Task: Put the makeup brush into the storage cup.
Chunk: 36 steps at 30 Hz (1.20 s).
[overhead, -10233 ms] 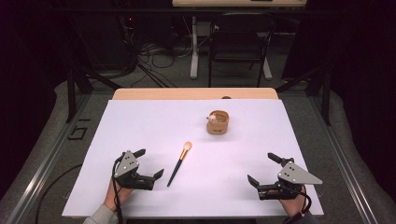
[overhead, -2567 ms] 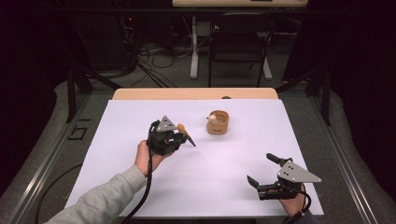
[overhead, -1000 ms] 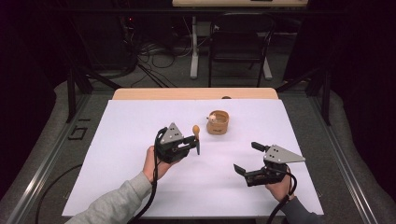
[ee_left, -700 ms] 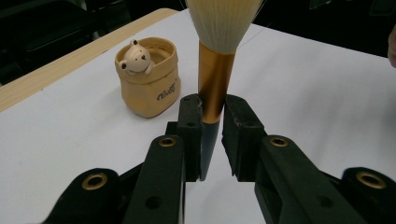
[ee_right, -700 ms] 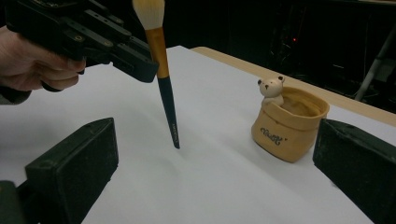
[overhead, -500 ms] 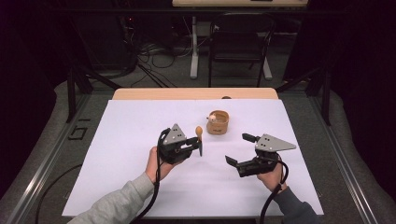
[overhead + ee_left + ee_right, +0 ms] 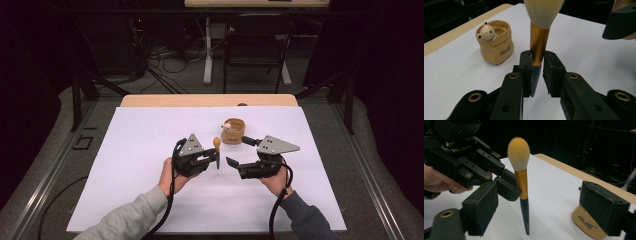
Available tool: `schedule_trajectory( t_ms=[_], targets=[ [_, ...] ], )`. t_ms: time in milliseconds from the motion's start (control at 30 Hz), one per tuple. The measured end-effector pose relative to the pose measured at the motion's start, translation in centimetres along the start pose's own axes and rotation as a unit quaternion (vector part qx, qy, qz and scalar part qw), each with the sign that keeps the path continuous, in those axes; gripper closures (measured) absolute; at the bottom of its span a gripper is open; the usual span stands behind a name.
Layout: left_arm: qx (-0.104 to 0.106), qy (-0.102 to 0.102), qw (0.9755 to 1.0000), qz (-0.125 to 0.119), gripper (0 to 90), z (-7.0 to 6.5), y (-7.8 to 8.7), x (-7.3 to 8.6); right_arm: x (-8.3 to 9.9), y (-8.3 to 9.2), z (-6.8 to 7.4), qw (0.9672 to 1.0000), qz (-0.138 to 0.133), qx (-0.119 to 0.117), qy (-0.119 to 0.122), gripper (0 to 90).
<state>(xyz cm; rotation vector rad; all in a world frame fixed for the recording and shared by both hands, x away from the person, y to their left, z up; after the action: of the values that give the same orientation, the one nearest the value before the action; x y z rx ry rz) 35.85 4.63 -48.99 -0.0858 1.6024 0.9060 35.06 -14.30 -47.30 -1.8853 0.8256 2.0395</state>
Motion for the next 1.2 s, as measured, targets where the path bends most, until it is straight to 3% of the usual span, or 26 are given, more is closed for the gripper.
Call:
schedule_trajectory(
  t_ms=[367,933,1200],
  targets=[
    [0.006,-0.006,1.0,0.003,77.8,-0.4,-0.4,-0.2,-0.8,-1.2,0.6,0.9996,-0.002,-0.025,0.008,46.8],
    [0.015,-0.016,0.9998,0.001,77.8,-1.0,-0.6,-0.6,-0.5,-2.2,0.9,0.9991,0.015,-0.038,0.013,72.3],
    [0.017,-0.018,0.9997,-0.001,77.7,-1.1,-0.5,-0.6,-0.6,-2.0,0.9,0.9992,0.013,-0.031,0.023,75.9]
  ],
)
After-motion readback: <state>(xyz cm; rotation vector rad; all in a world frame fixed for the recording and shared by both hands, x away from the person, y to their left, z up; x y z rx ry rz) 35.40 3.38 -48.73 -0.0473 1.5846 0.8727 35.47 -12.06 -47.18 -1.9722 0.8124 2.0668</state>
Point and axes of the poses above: each handheld gripper's, and its own axes: y roughly backward along the jaws, x roughly out of its underside, z roughly to its left, the point moved 4 cm from there along -y, roughly forward along the jaws, and after that the axes turned 4 degrees about -x, right-handed, at the moved point
